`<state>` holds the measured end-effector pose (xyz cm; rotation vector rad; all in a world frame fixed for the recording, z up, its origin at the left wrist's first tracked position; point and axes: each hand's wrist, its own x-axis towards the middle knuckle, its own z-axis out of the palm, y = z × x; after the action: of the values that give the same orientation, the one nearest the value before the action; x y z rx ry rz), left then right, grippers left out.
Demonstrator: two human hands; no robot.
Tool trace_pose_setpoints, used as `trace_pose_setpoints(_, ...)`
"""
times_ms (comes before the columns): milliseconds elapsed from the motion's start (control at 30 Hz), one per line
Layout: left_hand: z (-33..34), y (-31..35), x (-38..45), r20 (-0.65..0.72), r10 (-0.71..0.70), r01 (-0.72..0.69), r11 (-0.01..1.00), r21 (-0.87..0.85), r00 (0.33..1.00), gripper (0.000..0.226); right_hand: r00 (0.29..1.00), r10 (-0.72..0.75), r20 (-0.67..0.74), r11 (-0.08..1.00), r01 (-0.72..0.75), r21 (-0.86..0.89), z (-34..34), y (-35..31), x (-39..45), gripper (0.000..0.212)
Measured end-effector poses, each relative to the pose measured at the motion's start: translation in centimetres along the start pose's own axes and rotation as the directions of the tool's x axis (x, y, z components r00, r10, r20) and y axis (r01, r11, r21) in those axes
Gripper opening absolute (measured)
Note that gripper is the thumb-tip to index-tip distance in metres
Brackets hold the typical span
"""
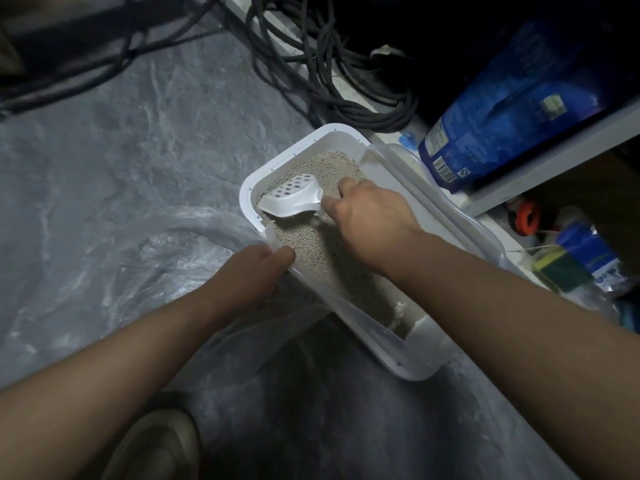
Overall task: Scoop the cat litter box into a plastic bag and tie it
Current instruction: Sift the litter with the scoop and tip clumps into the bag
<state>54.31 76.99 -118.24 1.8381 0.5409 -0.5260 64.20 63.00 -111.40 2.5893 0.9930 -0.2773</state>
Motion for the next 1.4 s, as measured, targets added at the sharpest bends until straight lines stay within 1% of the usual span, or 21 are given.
trace_pose_setpoints(100, 0.0, -0.2, 0.2, 0.004, -0.020, 0.020, 1.000, 0.004, 1.000, 0.042, 0.997, -0.072, 0.029, 0.996, 0.073, -0.049, 0.4, 1.2, -0.8, 0.042)
trace_pose_setpoints(200, 0.0, -0.2, 0.1, 0.008, -0.011, 0.011, 1.000, 0.018, 1.000, 0.041, 0.990, -0.133, 0.048, 0.989, 0.136, -0.054, 1.1, 2.3, -2.2, 0.046)
trace_pose_setpoints(400, 0.1, -0.8, 0.3, 0.005, -0.083, 0.083, 0.996, -0.028, 0.997, 0.052, 0.972, -0.192, 0.139, 0.978, 0.201, -0.055, 2.5, 4.9, -5.1, 0.051)
trace_pose_setpoints(467, 0.3, -0.7, 0.2, 0.009, -0.087, 0.087, 0.996, -0.034, 0.996, 0.052, 0.972, -0.166, 0.165, 0.984, 0.174, -0.031, 2.9, 6.0, -6.2, 0.051)
trace_pose_setpoints(500, 0.3, -0.6, 0.2, 0.009, -0.089, 0.089, 0.995, -0.040, 0.996, 0.051, 0.977, -0.130, 0.169, 0.991, 0.133, -0.003, 3.0, 6.6, -6.7, 0.049)
trace_pose_setpoints(567, 0.3, -0.5, 0.0, -0.001, -0.083, 0.082, 0.996, -0.041, 0.997, 0.051, 0.982, -0.037, 0.185, 0.995, 0.018, 0.102, 2.7, 7.8, -7.7, 0.037)
trace_pose_setpoints(633, 0.3, -0.3, -0.2, 0.008, -0.048, 0.048, 0.999, -0.018, 0.999, 0.046, 0.966, 0.075, 0.246, 0.960, -0.136, 0.243, 2.2, 8.7, -8.5, 0.021)
trace_pose_setpoints(667, 0.2, -0.1, -0.3, 0.017, -0.024, 0.024, 1.000, 0.002, 1.000, 0.042, 0.940, 0.144, 0.308, 0.918, -0.243, 0.313, 1.8, 9.0, -8.8, 0.015)
trace_pose_setpoints(700, 0.2, 0.1, -0.4, 0.017, -0.006, 0.006, 1.000, 0.014, 1.000, 0.040, 0.892, 0.222, 0.394, 0.833, -0.384, 0.398, 1.5, 9.4, -9.1, 0.015)
trace_pose_setpoints(733, 0.2, 0.1, -0.4, 0.014, 0.003, -0.004, 1.000, 0.021, 1.000, 0.040, 0.825, 0.273, 0.495, 0.703, -0.523, 0.483, 1.2, 9.6, -9.3, 0.019)
trace_pose_setpoints(767, 0.2, 0.1, -0.4, 0.009, 0.008, -0.008, 1.000, 0.025, 1.000, 0.040, 0.746, 0.294, 0.598, 0.567, -0.640, 0.519, 1.0, 9.7, -9.5, 0.023)
trace_pose_setpoints(800, 0.2, 0.1, -0.4, 0.007, 0.010, -0.011, 1.000, 0.029, 1.000, 0.041, 0.675, 0.298, 0.675, 0.474, -0.718, 0.509, 0.9, 9.6, -9.8, 0.026)
trace_pose_setpoints(833, 0.2, 0.1, -0.5, 0.007, 0.011, -0.011, 1.000, 0.026, 1.000, 0.041, 0.620, 0.291, 0.729, 0.432, -0.765, 0.478, 0.9, 9.5, -10.0, 0.027)
trace_pose_setpoints(933, 0.3, 0.1, -0.6, 0.013, 0.019, -0.019, 1.000, 0.017, 1.000, 0.039, 0.497, 0.225, 0.838, 0.408, -0.829, 0.382, 1.9, 8.5, -10.3, 0.028)
trace_pose_setpoints(1000, 0.3, 0.1, -0.7, 0.007, 0.015, -0.015, 1.000, 0.024, 1.000, 0.040, 0.441, 0.155, 0.884, 0.341, -0.864, 0.371, 3.1, 7.9, -10.2, 0.020)
trace_pose_setpoints(1033, 0.3, 0.1, -0.8, 0.002, 0.007, -0.007, 1.000, 0.020, 1.000, 0.041, 0.431, 0.132, 0.893, 0.298, -0.876, 0.379, 3.6, 7.7, -10.1, 0.015)
trace_pose_setpoints(1100, 0.2, -0.1, -0.9, -0.006, 0.000, 0.000, 1.000, 0.012, 1.000, 0.045, 0.443, 0.110, 0.890, 0.220, -0.884, 0.413, 4.1, 7.5, -10.0, 0.015)
trace_pose_setpoints(1167, 0.2, -0.1, -0.9, -0.001, 0.007, -0.007, 1.000, 0.013, 1.000, 0.046, 0.479, 0.096, 0.873, 0.152, -0.874, 0.462, 4.3, 7.2, -10.2, 0.021)
trace_pose_setpoints(1200, 0.2, 0.0, -1.0, 0.003, 0.006, -0.006, 1.000, 0.013, 1.000, 0.044, 0.502, 0.096, 0.859, 0.137, -0.862, 0.488, 4.4, 7.0, -10.4, 0.027)
trace_pose_setpoints(1267, 0.2, 0.0, -0.9, 0.002, 0.005, -0.005, 1.000, 0.013, 1.000, 0.043, 0.542, 0.112, 0.833, 0.152, -0.838, 0.525, 4.8, 6.6, -10.8, 0.033)
trace_pose_setpoints(1400, 0.5, -0.2, -0.7, -0.003, 0.003, -0.002, 1.000, 0.004, 1.000, 0.043, 0.592, 0.126, 0.796, 0.150, -0.805, 0.574, 5.5, 6.4, -11.5, 0.028)
